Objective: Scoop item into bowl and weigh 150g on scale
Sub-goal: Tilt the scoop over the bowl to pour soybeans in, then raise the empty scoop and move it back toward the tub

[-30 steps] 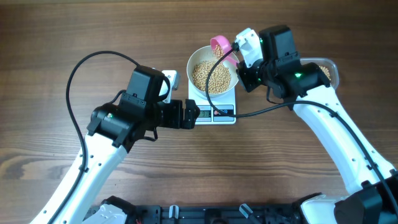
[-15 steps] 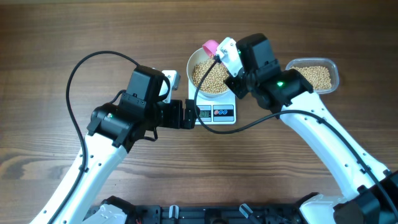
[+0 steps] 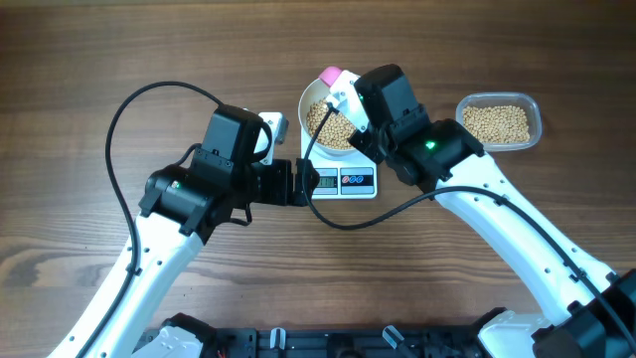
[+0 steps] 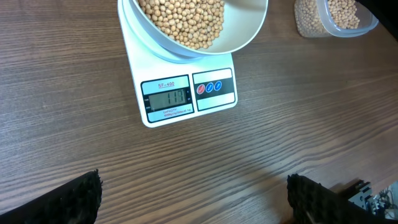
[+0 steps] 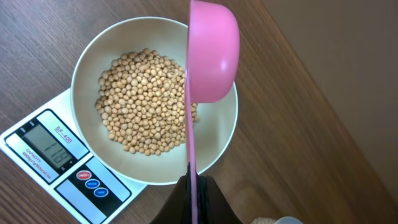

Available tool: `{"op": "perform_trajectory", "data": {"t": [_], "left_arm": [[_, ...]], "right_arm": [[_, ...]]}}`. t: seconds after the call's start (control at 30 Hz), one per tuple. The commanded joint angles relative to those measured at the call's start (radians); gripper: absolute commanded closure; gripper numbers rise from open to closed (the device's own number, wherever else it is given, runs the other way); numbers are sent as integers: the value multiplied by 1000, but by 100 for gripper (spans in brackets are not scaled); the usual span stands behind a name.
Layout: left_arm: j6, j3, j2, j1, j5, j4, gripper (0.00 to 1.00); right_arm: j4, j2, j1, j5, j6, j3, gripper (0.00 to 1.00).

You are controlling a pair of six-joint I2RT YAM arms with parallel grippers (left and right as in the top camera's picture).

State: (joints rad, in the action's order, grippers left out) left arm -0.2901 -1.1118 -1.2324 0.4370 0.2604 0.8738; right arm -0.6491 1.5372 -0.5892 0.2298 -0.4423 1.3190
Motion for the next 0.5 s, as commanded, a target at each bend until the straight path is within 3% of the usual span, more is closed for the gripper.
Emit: {"op": "perform_trajectory", "data": {"t": [0.0,0.27,0.47], "left_arm": [[21,4,-4,5,8,-2,0],[21,4,-4,5,8,-2,0],[21,4,-4,5,8,-2,0]], "right_arm": [[3,-15,-2,15,116,16,96],[-54,-16,25,-174,361,16,96],[-50,-32,168,-398,419,16,96]]}}
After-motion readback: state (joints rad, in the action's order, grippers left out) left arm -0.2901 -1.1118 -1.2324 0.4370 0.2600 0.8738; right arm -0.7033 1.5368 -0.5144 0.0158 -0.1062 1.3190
